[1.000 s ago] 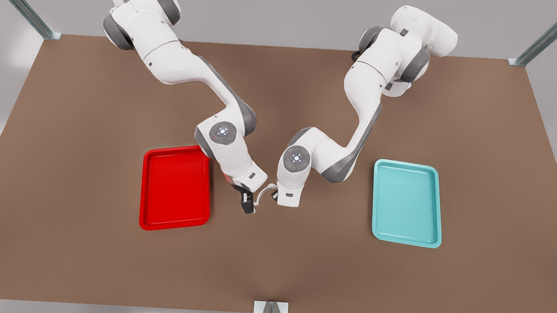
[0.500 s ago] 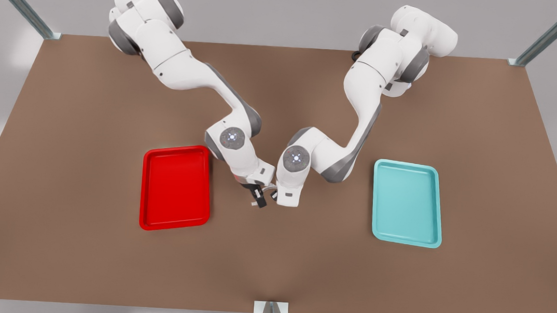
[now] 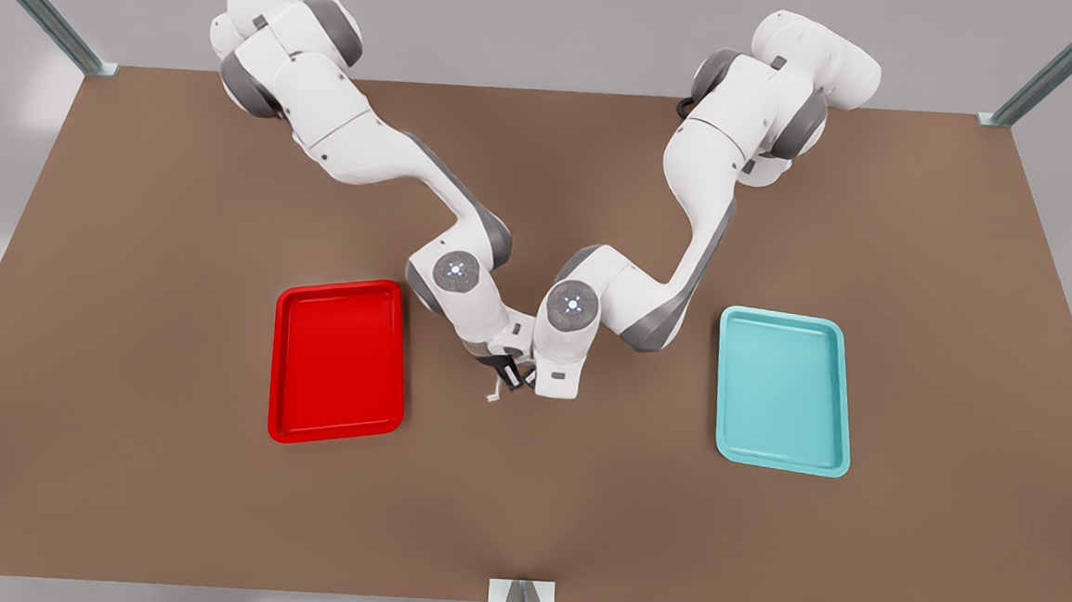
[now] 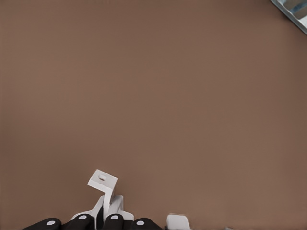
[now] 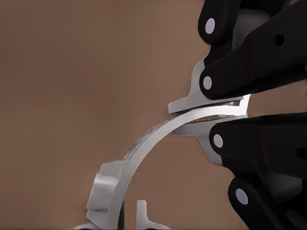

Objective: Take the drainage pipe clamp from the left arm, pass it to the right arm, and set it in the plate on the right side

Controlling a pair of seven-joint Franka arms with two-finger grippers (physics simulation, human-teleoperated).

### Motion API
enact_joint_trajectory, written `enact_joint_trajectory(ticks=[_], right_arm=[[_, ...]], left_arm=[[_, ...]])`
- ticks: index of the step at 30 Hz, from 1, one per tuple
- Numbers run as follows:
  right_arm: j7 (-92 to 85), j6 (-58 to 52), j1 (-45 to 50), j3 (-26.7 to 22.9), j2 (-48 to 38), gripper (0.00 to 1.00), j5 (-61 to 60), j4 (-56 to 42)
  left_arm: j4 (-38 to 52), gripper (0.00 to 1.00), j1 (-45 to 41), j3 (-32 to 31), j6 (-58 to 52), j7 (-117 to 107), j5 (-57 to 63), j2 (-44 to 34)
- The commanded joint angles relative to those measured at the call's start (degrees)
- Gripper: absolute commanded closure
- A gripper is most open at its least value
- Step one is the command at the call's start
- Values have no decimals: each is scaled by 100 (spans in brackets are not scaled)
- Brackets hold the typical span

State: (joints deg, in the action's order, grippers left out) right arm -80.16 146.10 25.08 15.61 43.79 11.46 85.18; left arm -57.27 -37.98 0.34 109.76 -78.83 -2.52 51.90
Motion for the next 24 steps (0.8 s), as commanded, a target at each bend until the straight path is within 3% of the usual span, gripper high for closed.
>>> enact_joint_trajectory(ticks=[1, 2, 14, 21, 24], right_arm=[[-430, 85, 58, 3, -2, 79, 216, -19], [-430, 77, 58, -6, -2, 79, 216, -28], [-430, 94, -65, -76, 42, 79, 216, -19], [-447, 173, -680, -137, 121, 79, 234, 51], [-430, 94, -1199, -129, 68, 79, 234, 77]], left_arm=[[14, 15, -52, -25, 19, 8, -12, -14], [14, 0, -52, -25, 19, -10, -12, -14], [6, 0, 150, -8, -78, 8, -29, -92], [164, 0, 1003, 10, -1721, 288, -12, -1024], [217, 0, 1899, 10, -3241, 3741, 348, -1560]])
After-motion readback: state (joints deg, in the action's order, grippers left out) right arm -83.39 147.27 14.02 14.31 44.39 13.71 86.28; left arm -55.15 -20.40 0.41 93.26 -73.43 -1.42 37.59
